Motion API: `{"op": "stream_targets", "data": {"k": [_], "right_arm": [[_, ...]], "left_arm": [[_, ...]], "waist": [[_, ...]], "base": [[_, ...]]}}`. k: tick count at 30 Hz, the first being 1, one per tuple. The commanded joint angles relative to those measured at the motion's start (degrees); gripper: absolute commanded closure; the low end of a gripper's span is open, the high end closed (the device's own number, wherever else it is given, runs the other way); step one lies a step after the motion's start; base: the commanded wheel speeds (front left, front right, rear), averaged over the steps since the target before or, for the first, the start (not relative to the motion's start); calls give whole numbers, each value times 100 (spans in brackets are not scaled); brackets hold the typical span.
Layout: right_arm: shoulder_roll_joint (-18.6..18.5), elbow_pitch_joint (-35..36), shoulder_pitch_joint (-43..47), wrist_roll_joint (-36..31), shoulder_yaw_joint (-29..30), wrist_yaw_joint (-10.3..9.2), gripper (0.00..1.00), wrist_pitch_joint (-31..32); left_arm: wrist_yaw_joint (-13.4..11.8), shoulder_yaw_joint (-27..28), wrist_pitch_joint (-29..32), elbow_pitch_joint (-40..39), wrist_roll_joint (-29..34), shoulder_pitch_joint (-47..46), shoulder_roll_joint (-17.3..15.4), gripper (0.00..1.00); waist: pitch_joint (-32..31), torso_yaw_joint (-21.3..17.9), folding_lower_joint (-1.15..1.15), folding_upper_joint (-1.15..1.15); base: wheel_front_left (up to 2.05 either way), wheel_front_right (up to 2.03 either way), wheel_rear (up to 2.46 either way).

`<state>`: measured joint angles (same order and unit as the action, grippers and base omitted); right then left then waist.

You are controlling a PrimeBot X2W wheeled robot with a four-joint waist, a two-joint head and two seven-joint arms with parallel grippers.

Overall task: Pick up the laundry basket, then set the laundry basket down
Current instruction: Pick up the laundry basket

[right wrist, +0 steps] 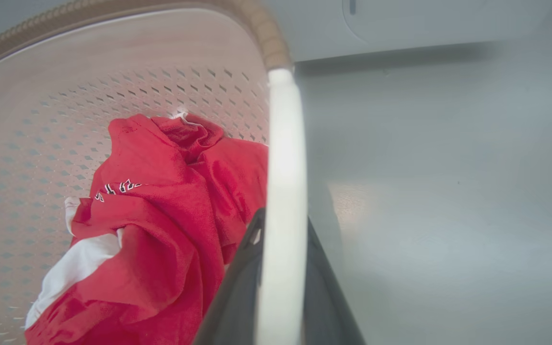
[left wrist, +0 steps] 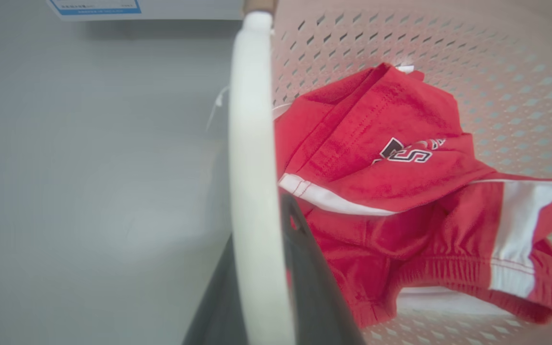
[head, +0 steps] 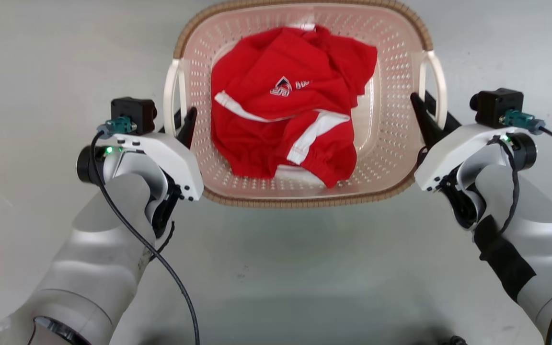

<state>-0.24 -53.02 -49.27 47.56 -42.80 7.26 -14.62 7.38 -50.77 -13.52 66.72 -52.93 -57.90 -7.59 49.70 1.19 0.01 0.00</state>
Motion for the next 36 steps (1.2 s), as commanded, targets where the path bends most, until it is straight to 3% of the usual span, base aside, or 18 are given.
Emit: {"op": "stream_targets", "data": {"k": [1, 12, 36], "right_arm": [[-264, -143, 144, 141, -135, 23, 100, -38], [-264, -708, 83, 1099, -1252, 23, 100, 405], [-264, -982, 1009, 2566, -2613, 23, 100, 1150]], "left_arm": [[11, 32, 49, 151, -65, 254, -536, 100], [11, -246, 423, 253, -475, 642, -692, 100], [11, -569, 1477, 507, -1169, 1917, -903, 100]], "waist": [[-136, -43, -1, 0], [-877, -191, -1, 0], [-2845, -560, -1, 0]], "base": [[0, 0, 0], [0, 0, 0], [0, 0, 0]]}}
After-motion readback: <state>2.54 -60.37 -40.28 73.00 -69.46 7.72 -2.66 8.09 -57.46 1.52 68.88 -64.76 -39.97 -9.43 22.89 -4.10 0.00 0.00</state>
